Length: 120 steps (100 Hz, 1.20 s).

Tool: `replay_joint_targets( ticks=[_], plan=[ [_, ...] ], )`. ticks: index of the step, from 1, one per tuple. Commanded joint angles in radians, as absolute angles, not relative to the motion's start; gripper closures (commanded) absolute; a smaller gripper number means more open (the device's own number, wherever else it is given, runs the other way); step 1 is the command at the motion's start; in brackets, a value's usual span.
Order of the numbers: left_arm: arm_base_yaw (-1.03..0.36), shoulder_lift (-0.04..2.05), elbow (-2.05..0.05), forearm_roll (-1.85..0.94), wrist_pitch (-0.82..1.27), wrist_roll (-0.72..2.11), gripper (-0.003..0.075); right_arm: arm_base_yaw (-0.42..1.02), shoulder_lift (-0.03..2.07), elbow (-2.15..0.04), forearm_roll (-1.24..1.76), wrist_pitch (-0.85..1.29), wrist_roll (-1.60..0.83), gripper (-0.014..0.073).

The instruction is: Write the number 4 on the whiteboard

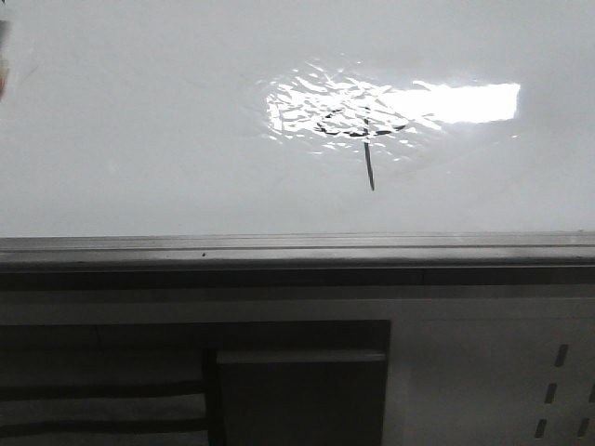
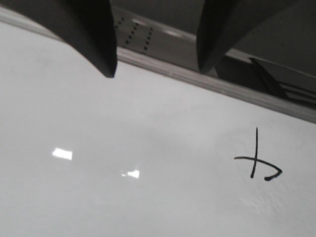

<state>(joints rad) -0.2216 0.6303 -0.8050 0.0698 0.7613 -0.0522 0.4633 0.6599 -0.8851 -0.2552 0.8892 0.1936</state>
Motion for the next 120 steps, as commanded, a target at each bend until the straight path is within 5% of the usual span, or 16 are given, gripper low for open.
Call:
replay_joint_targets(
  ticks=[1,11,27,34,73,98,120],
  plan=[
    [-0.22,0.532,-0.746,0.087,0.645,-0.054,0.0452,0.461,0.598,-0.816,-0.293,0.671,0.21,0.0273],
    [-0.22,0.433,-0.621,0.087,0.52,-0.054,0.0511,0.461,0.532,-0.71,-0.319,0.508,0.21,0.0339],
    [-0.22,0.356,-0.496,0.087,0.347,-0.054,0.0687,0.461,0.477,-0.614,-0.381,0.402,0.21,0.0664],
    [-0.22,0.353,-0.469,0.087,0.339,-0.054,0.0741,0.461,0.478,-0.596,-0.378,0.445,0.21,0.0661],
    [-0.22,0.353,-0.381,0.087,0.341,-0.054,0.0741,0.461,0.478,-0.57,-0.378,0.51,0.21,0.0661],
    [-0.119,0.155,-0.251,0.073,0.328,-0.064,0.0741,0.461,0.478,-0.57,-0.378,0.51,0.21,0.0661],
    [-0.053,0.039,-0.057,-0.031,0.069,-0.069,0.0741,0.461,0.478,-0.57,-0.378,0.51,0.21,0.0661]
  ],
)
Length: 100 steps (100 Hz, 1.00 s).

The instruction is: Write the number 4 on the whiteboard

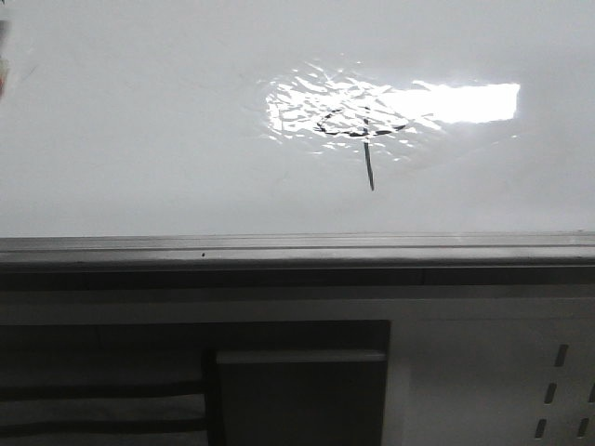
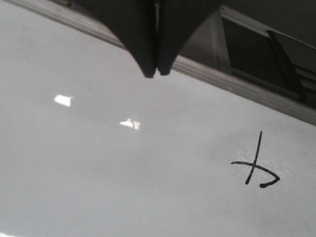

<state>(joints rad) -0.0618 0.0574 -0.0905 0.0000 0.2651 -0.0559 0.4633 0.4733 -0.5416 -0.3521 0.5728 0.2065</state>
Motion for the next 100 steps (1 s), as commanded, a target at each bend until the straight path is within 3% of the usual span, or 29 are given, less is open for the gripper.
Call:
replay_joint_targets(
  ticks=[1,11,100],
  plan=[
    [-0.053,0.033,-0.051,-0.031,0.059,-0.069,0.0741,0.461,0.478,-0.57,-0.378,0.51,0.21,0.0661],
    [-0.055,-0.004,0.029,-0.031,-0.074,-0.069,0.0741,0.461,0.478,-0.57,-0.378,0.51,0.21,0.0661],
    [-0.055,-0.03,0.026,-0.029,-0.032,-0.069,0.0741,0.461,0.465,-0.562,-0.378,0.508,0.21,0.0661]
  ],
)
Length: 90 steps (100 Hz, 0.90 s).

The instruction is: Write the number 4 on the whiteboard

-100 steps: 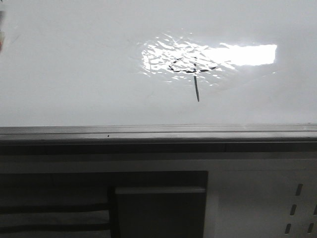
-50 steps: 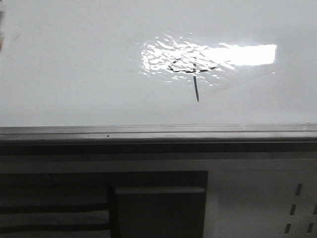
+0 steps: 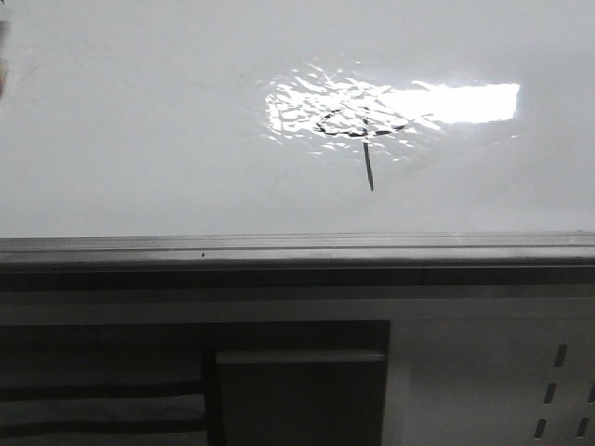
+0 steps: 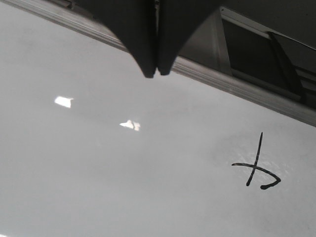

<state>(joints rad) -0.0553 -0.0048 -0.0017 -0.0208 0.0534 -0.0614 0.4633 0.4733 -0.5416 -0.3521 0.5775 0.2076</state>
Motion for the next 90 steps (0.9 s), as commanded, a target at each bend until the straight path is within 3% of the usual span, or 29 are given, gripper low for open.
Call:
replay_joint_targets(
  ticks=[1,10,28,39,52,90],
  plan=[
    [-0.055,-0.03,0.026,-0.029,-0.032,-0.069,0.0741,0.461,0.455,-0.561,-0.378,0.508,0.21,0.0661],
    [-0.055,-0.03,0.026,-0.029,-0.032,-0.069,0.0741,0.386,0.387,-0.515,-0.297,0.455,0.21,0.0661],
    [-0.055,-0.03,0.026,-0.029,-0.032,-0.069,0.0741,0.101,0.176,-0.292,-0.166,0.237,0.21,0.0661],
    [-0.055,-0.03,0.026,-0.029,-0.032,-0.069,0.0741,0.016,0.059,-0.177,-0.159,0.164,0.21,0.0661],
    [-0.055,-0.03,0.026,-0.029,-0.032,-0.069,0.0741,0.002,-0.034,-0.075,-0.159,0.08,0.21,0.0661],
    [-0.055,-0.03,0.026,-0.029,-0.032,-0.069,0.0741,0.002,-0.031,0.029,-0.104,-0.073,0.204,0.0661]
  ],
)
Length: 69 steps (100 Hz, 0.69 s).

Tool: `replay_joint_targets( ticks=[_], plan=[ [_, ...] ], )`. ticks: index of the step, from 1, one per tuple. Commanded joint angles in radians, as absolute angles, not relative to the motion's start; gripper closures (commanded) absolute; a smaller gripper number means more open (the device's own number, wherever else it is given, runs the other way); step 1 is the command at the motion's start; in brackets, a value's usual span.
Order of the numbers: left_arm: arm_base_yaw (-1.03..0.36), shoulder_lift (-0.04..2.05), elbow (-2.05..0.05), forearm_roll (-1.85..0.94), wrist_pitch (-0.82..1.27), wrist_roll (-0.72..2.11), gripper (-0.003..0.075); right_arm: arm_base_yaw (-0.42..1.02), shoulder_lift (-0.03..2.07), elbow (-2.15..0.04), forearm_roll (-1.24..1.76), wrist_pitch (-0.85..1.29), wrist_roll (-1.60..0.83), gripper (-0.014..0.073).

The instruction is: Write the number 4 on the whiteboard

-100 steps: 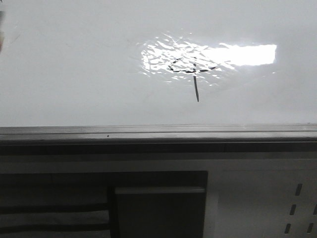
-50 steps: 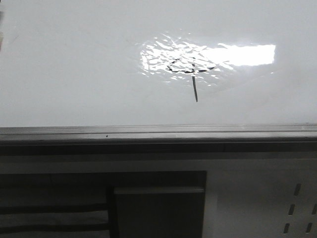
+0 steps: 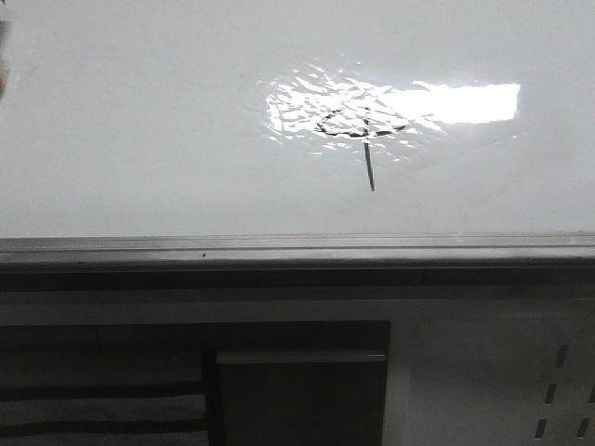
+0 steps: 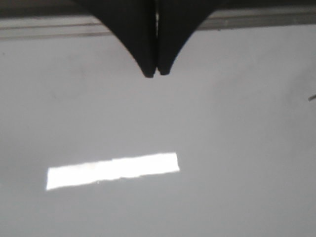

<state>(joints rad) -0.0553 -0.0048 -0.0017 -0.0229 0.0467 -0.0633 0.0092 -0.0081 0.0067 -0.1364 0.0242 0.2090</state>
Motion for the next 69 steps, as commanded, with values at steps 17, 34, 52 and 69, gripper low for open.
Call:
replay_joint_targets(
  ticks=[17,34,52,69],
  plan=[
    [-0.055,-0.03,0.026,-0.029,-0.032,-0.069,0.0741,0.002,-0.031,0.029,-0.095,-0.058,0.07,0.0661],
    [-0.055,-0.03,0.026,-0.029,-0.032,-0.069,0.0741,0.002,-0.031,0.029,-0.079,-0.055,0.055,0.0661],
    [-0.055,-0.03,0.026,-0.029,-0.032,-0.069,0.0741,0.002,-0.031,0.029,-0.079,-0.055,0.055,0.0661],
    [-0.055,-0.03,0.026,-0.029,-0.032,-0.069,0.0741,0.002,-0.031,0.029,-0.079,-0.055,0.055,0.0661]
  ],
)
